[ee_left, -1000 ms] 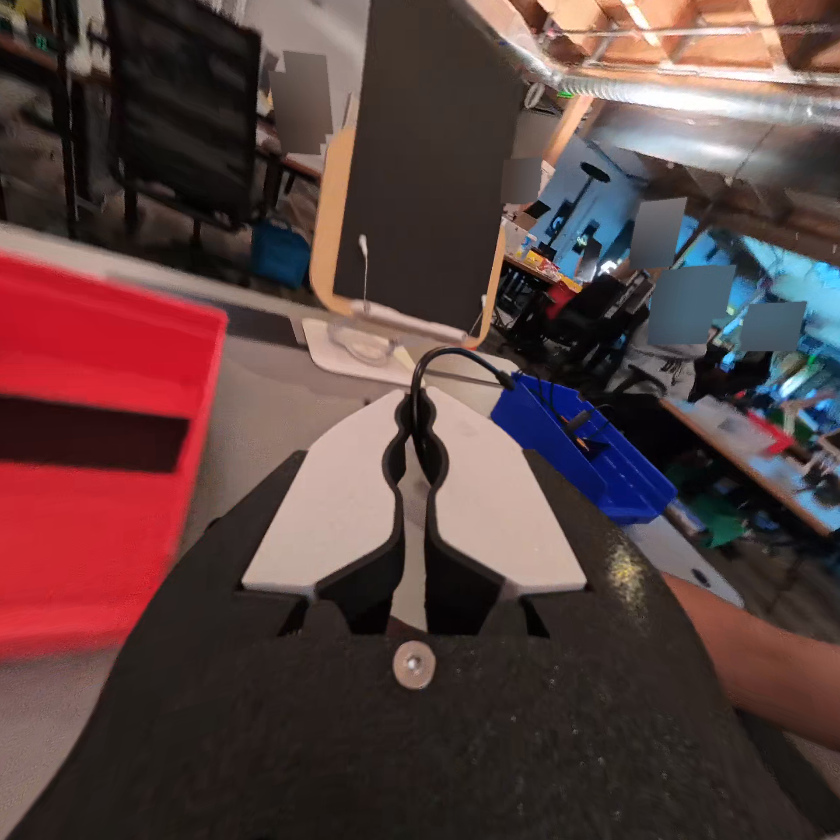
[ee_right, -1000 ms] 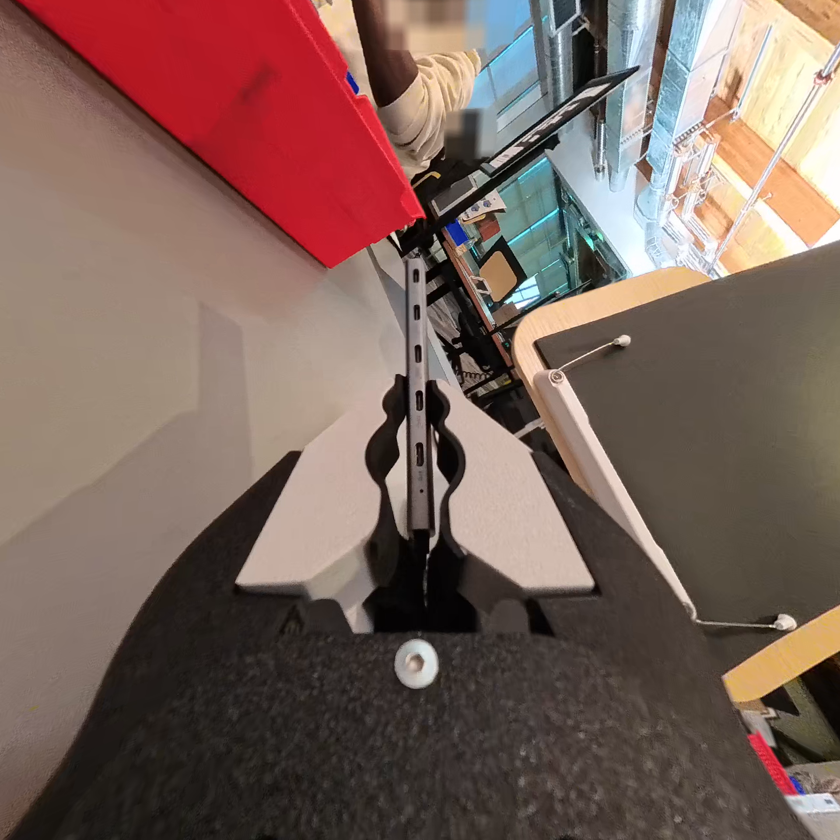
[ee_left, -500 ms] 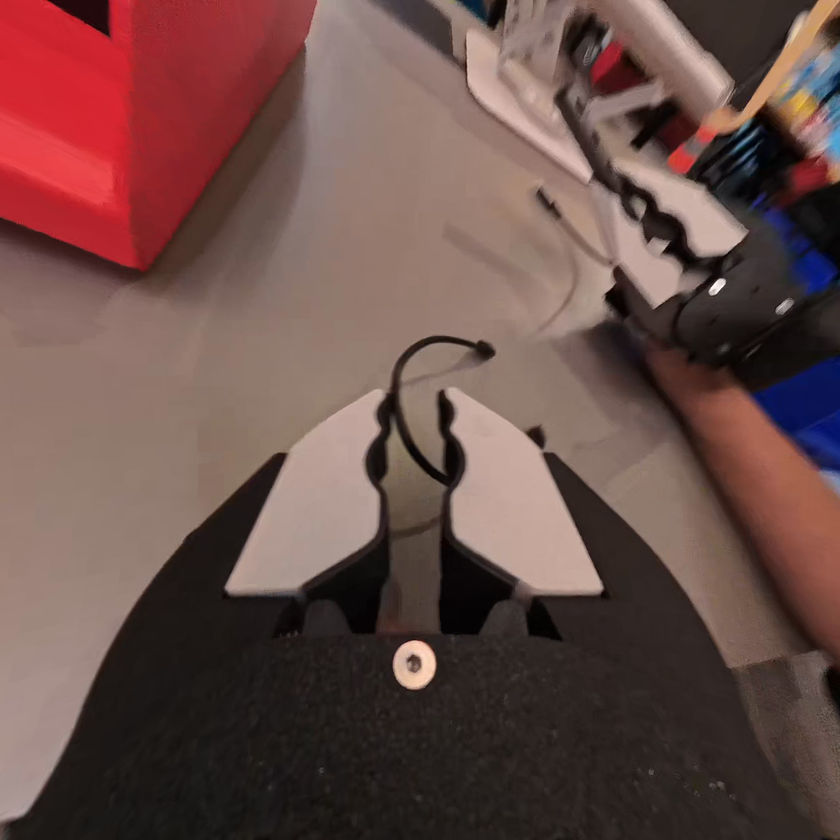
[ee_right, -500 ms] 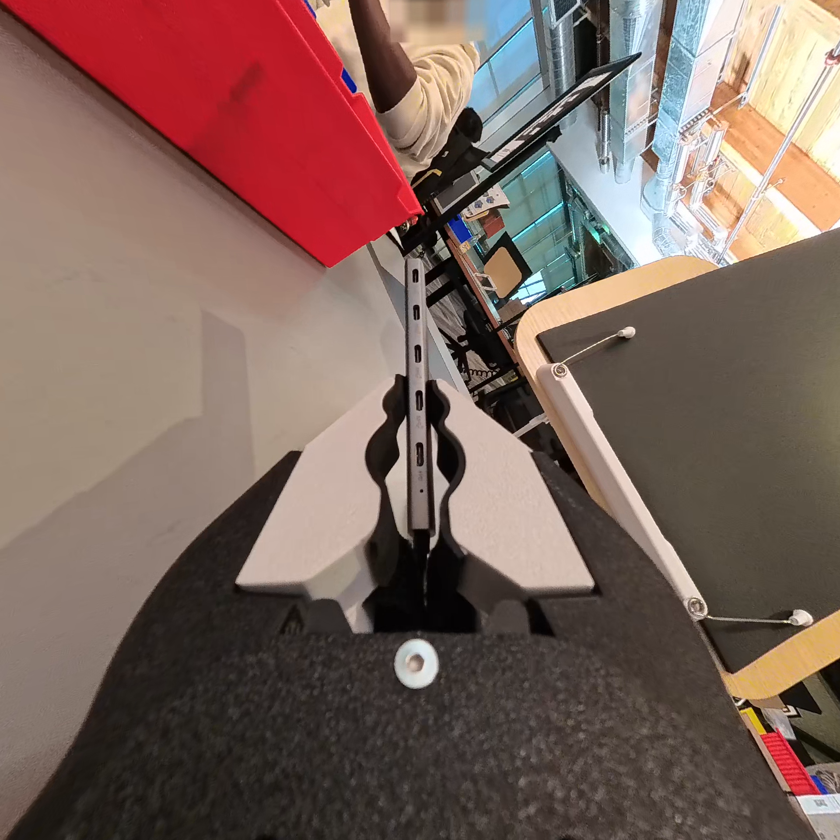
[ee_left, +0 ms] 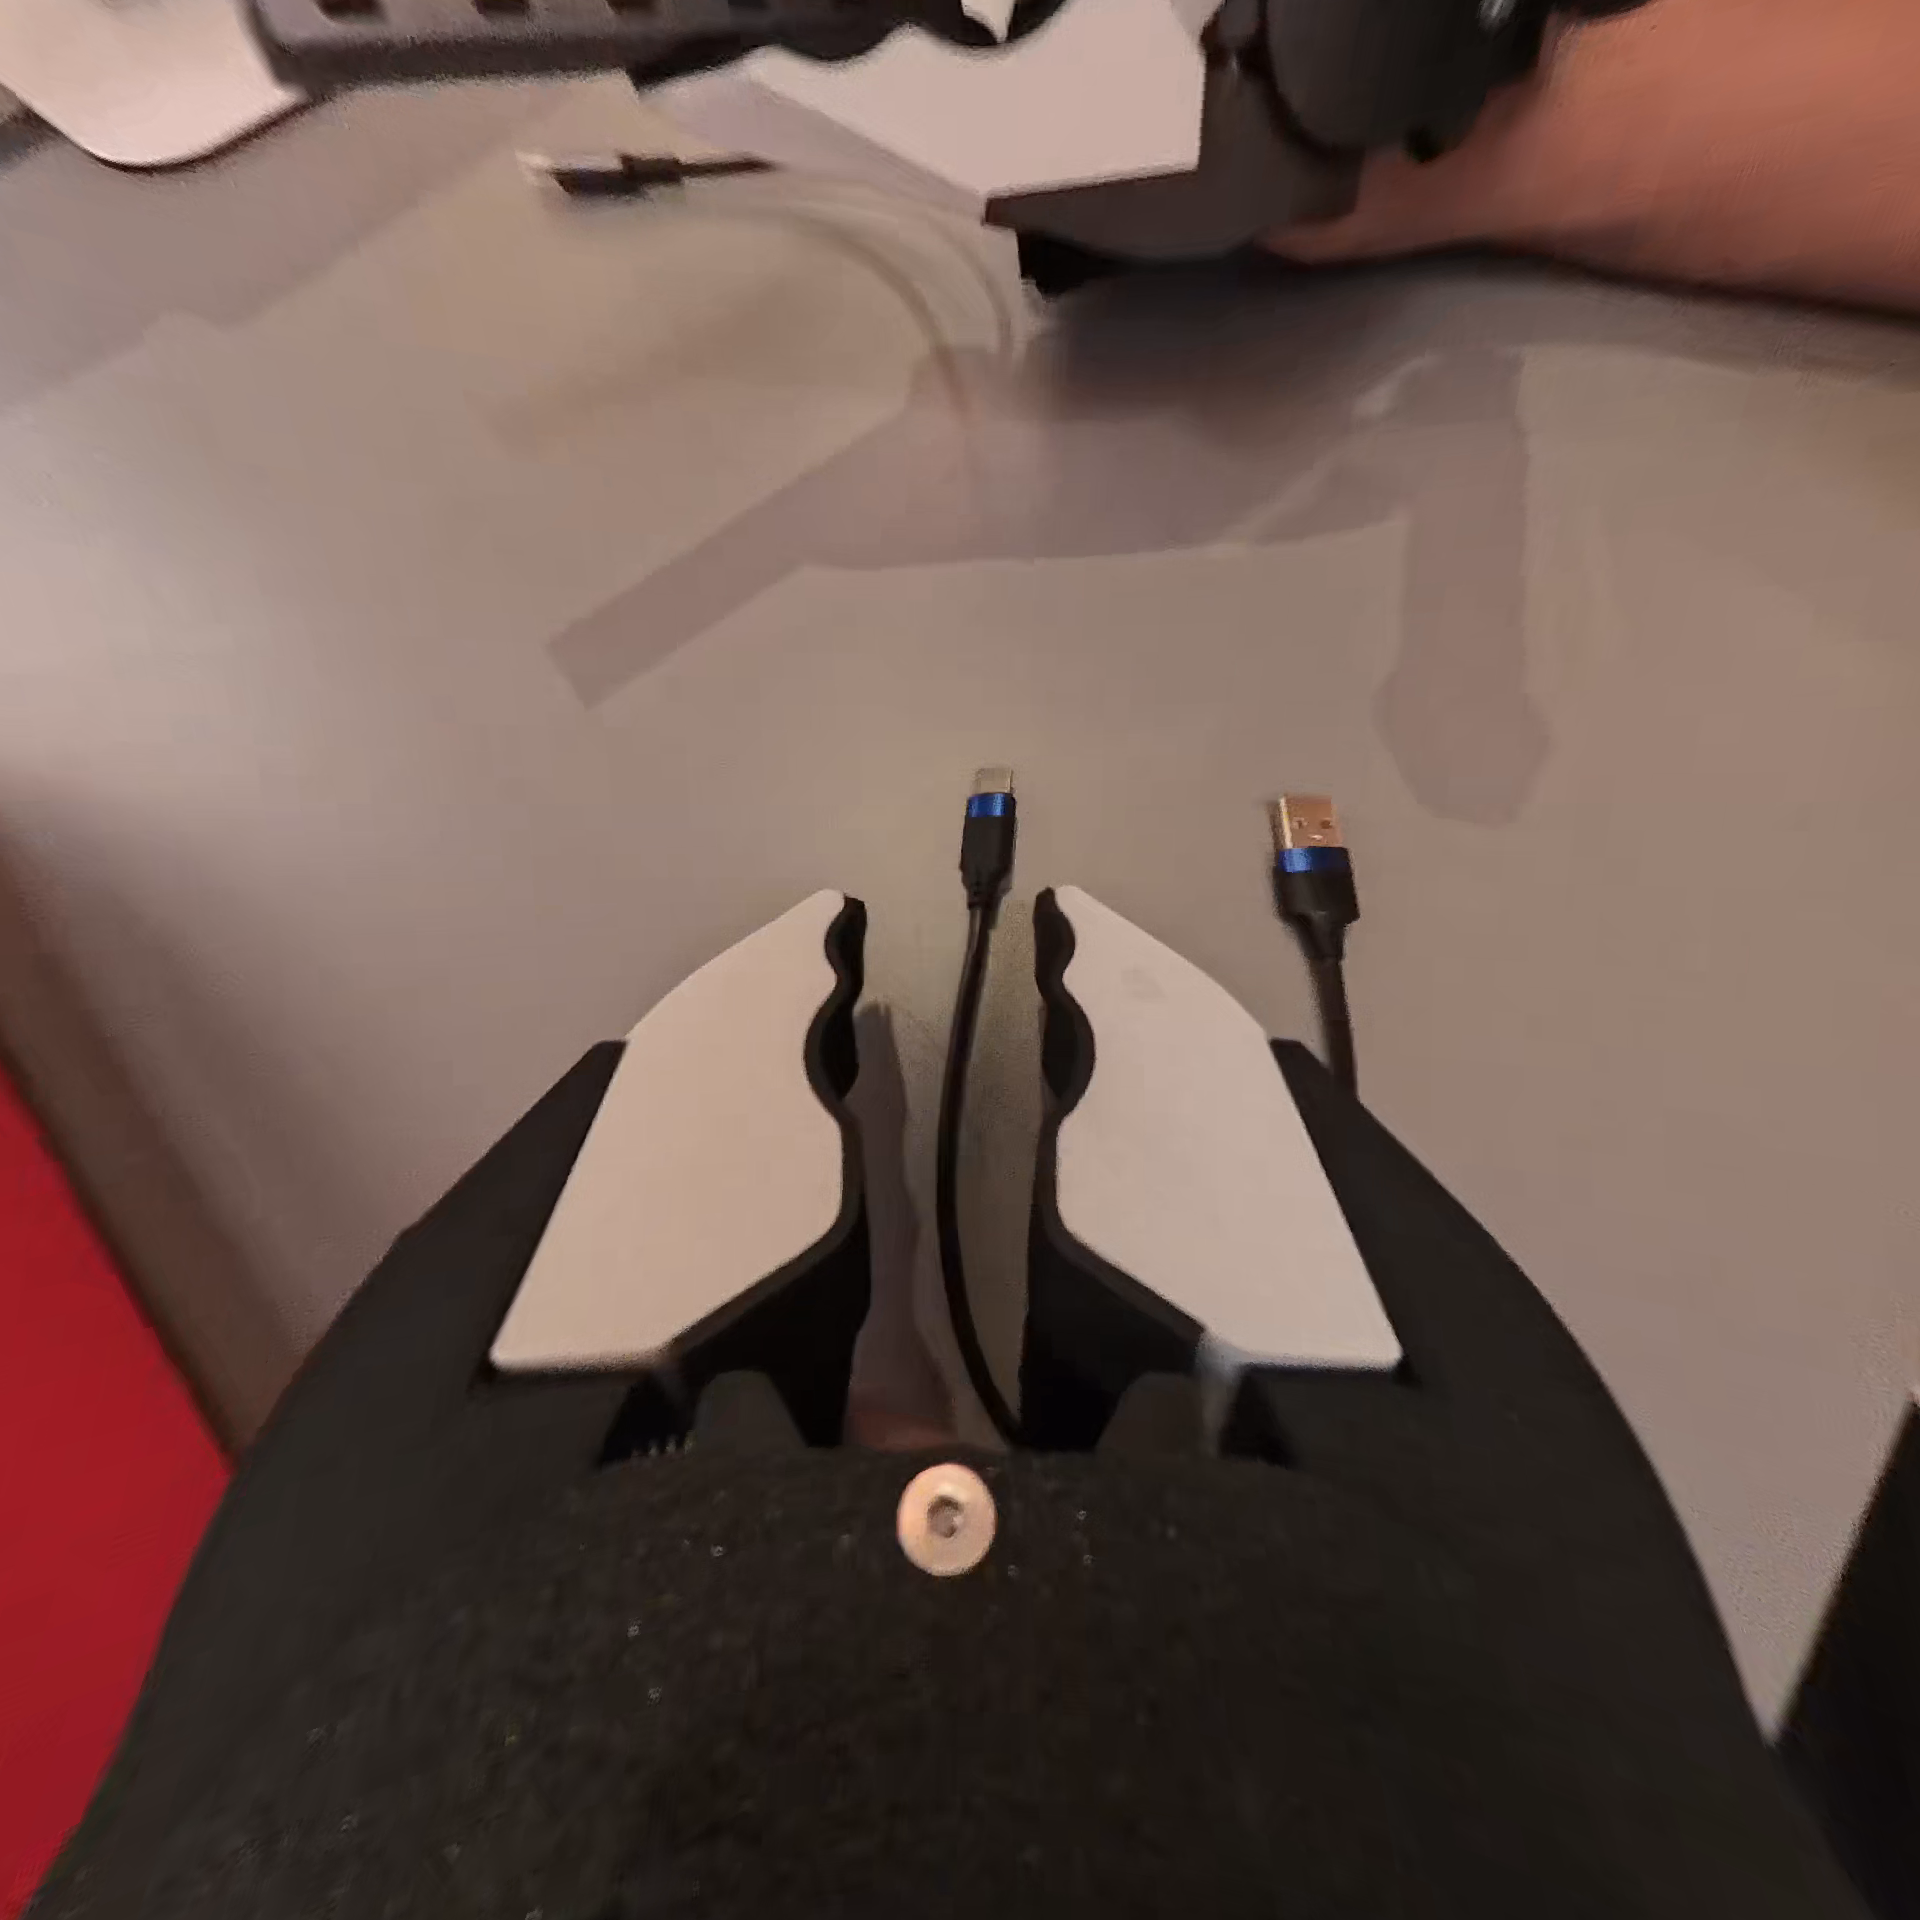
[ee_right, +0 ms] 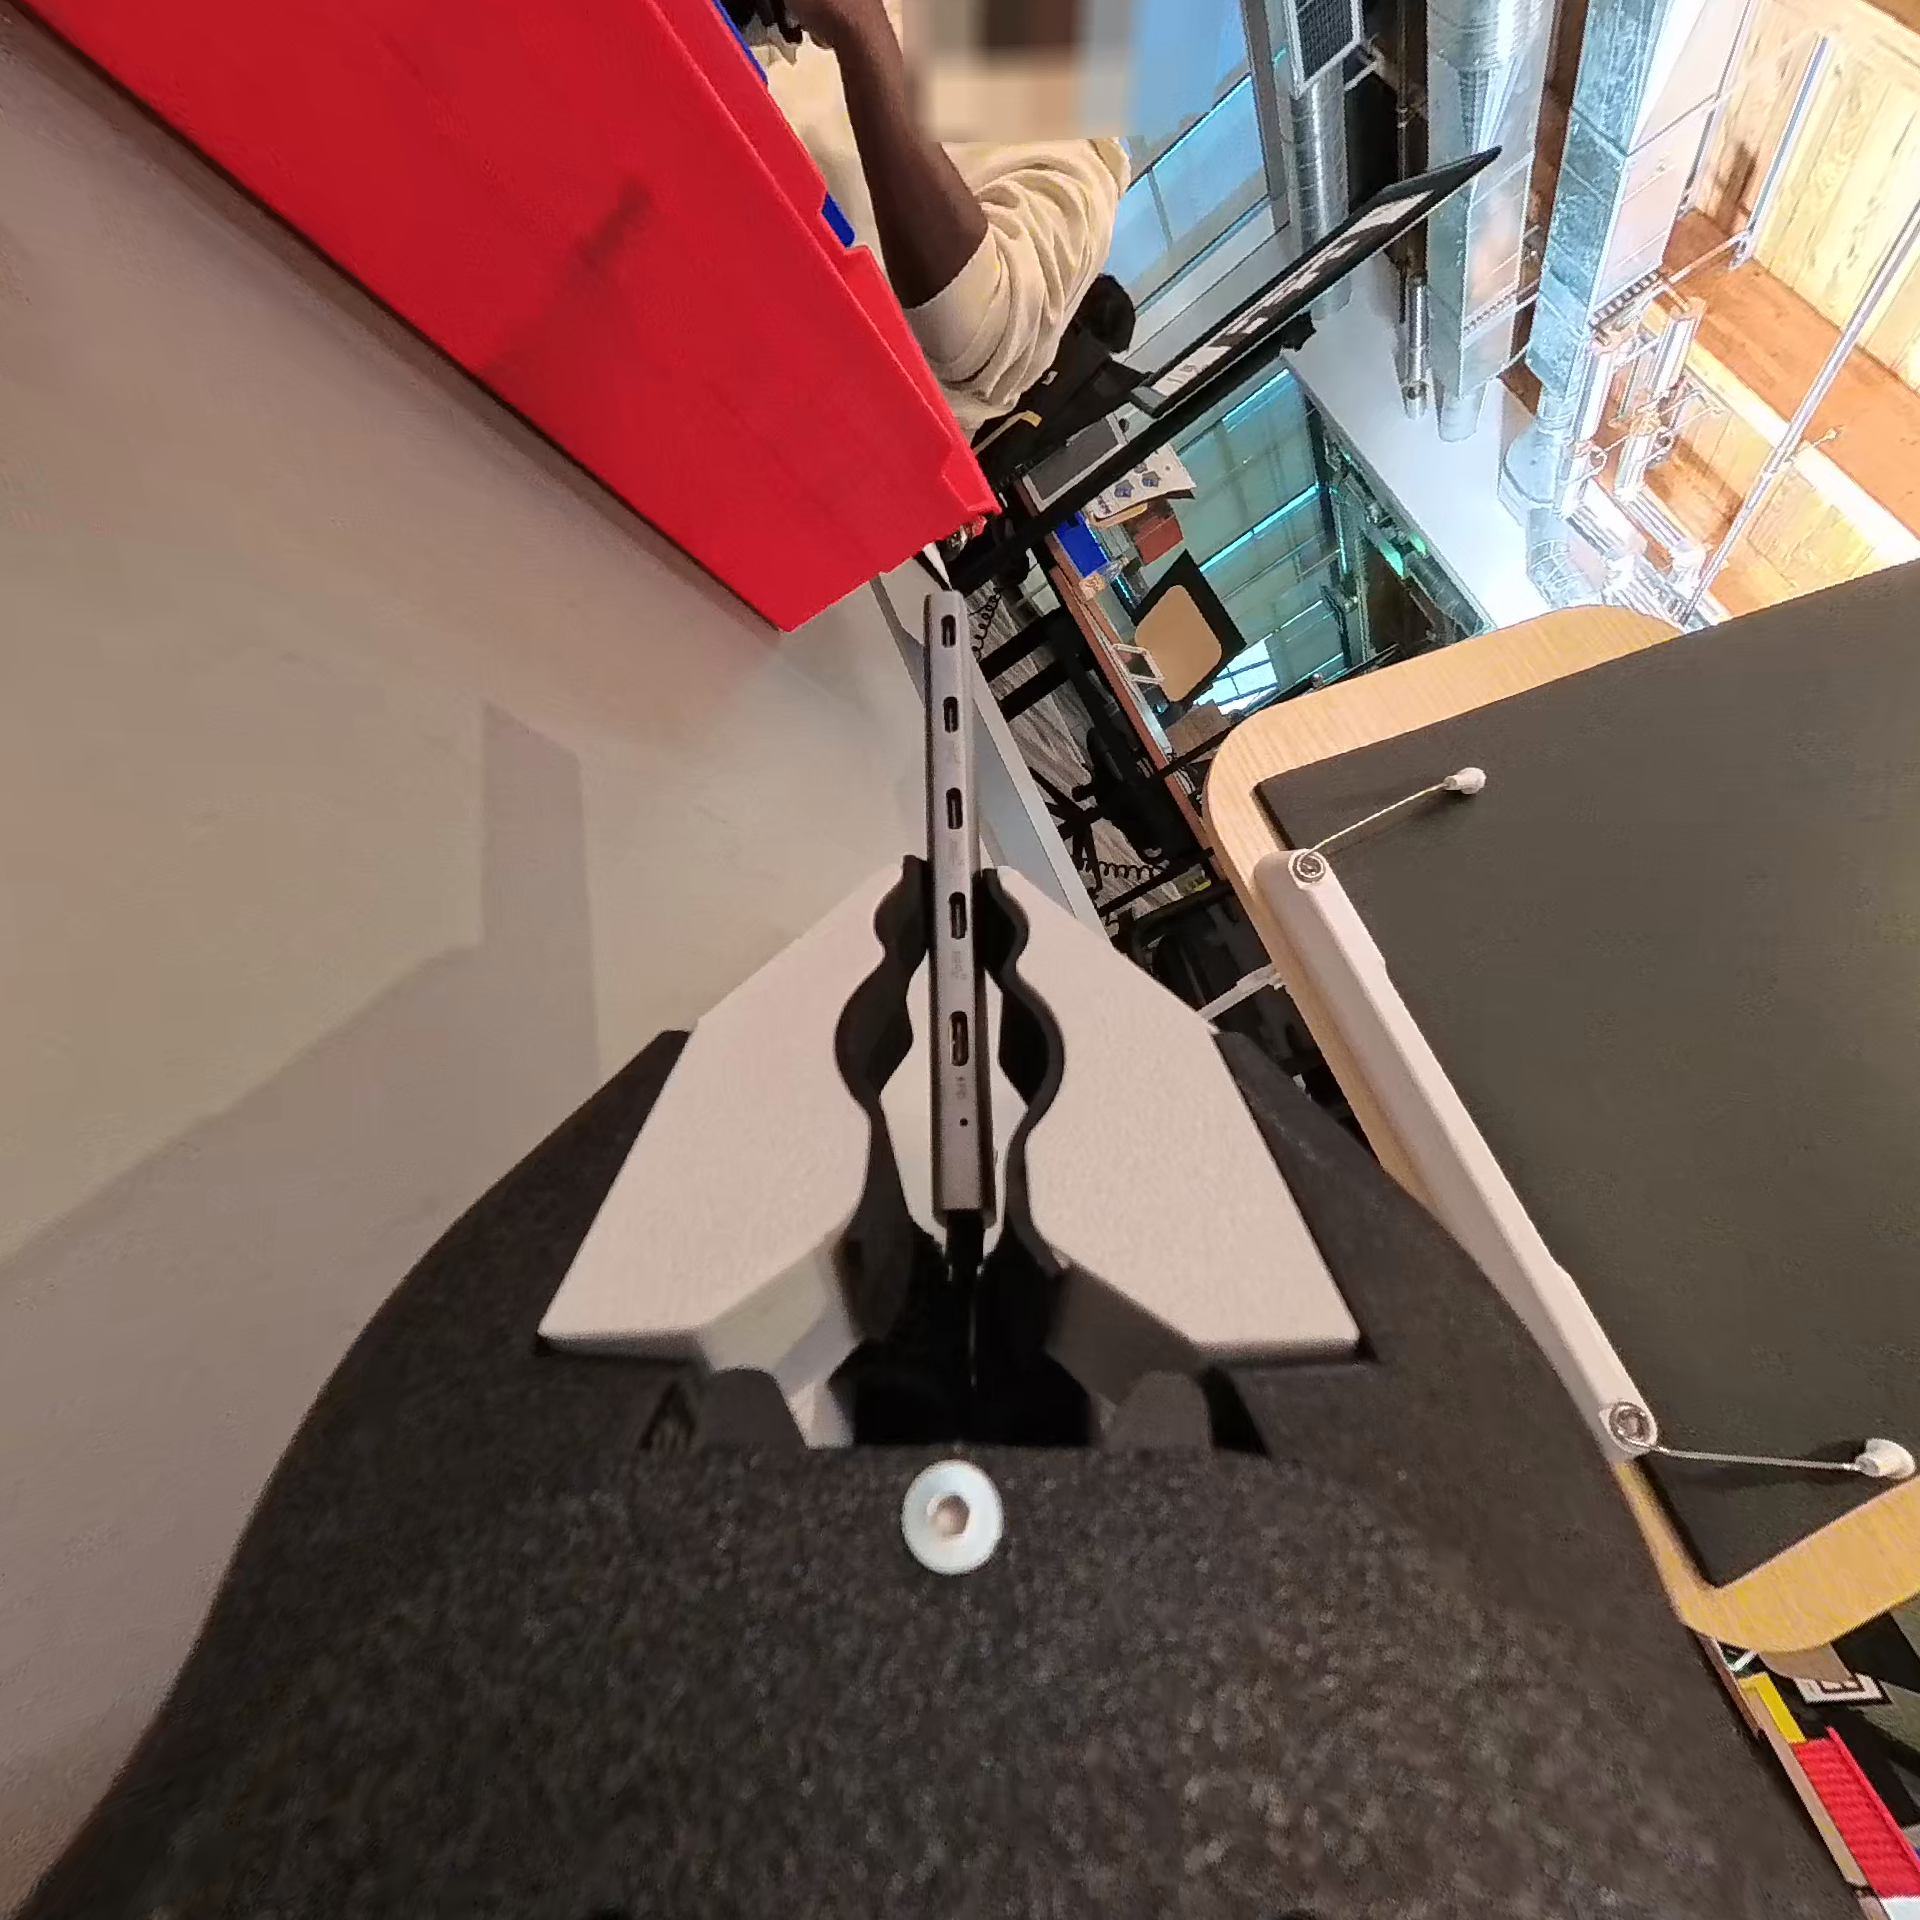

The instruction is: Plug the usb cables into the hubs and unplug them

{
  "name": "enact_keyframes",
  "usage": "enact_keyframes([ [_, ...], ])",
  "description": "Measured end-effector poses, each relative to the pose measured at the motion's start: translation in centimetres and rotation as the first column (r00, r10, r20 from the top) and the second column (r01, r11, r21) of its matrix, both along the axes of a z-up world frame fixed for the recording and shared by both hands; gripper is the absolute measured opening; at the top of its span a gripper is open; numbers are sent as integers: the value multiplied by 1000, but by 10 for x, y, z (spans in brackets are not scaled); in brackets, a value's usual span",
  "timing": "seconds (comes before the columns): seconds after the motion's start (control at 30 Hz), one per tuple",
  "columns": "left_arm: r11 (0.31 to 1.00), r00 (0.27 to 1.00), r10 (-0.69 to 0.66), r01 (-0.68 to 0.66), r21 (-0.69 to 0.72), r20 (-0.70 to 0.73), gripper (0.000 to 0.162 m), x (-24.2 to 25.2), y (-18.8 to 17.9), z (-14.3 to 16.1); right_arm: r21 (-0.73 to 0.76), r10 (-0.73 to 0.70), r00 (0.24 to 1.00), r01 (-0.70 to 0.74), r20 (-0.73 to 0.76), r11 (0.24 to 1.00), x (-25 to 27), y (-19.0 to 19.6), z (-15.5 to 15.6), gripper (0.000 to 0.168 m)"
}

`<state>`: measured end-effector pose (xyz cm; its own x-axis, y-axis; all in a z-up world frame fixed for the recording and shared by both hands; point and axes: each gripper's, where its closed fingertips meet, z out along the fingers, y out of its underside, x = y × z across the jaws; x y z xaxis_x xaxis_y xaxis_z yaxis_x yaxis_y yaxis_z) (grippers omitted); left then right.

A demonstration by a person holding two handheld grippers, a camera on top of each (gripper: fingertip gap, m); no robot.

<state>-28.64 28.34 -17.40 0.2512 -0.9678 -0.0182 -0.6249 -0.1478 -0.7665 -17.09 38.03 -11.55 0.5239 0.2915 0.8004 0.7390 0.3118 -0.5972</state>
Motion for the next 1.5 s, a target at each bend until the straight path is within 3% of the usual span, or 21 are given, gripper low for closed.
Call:
enact_keyframes([
  [0.17,999,996,-37,38,10,-83,21,10,1,-19,-8,1,1000,-1,-19,1000,1,0,1,8],
  [0.23,997,993,-71,71,-2,-92,6,12,-7,-20,-13,3,1000,-3,-19,1000,1,0,0,8],
  [0.43,995,987,-45,58,76,-154,5,14,0,-18,-5,-11,999,11,53,1000,-3,0,-7,8],
  [0.67,983,988,104,-85,165,-111,5,44,47,36,38,-73,981,67,178,997,-19,-5,-16,8],
  [1.5,969,960,201,-167,182,-194,5,56,64,22,85,-113,922,87,372,993,-27,-7,-36,8],
])
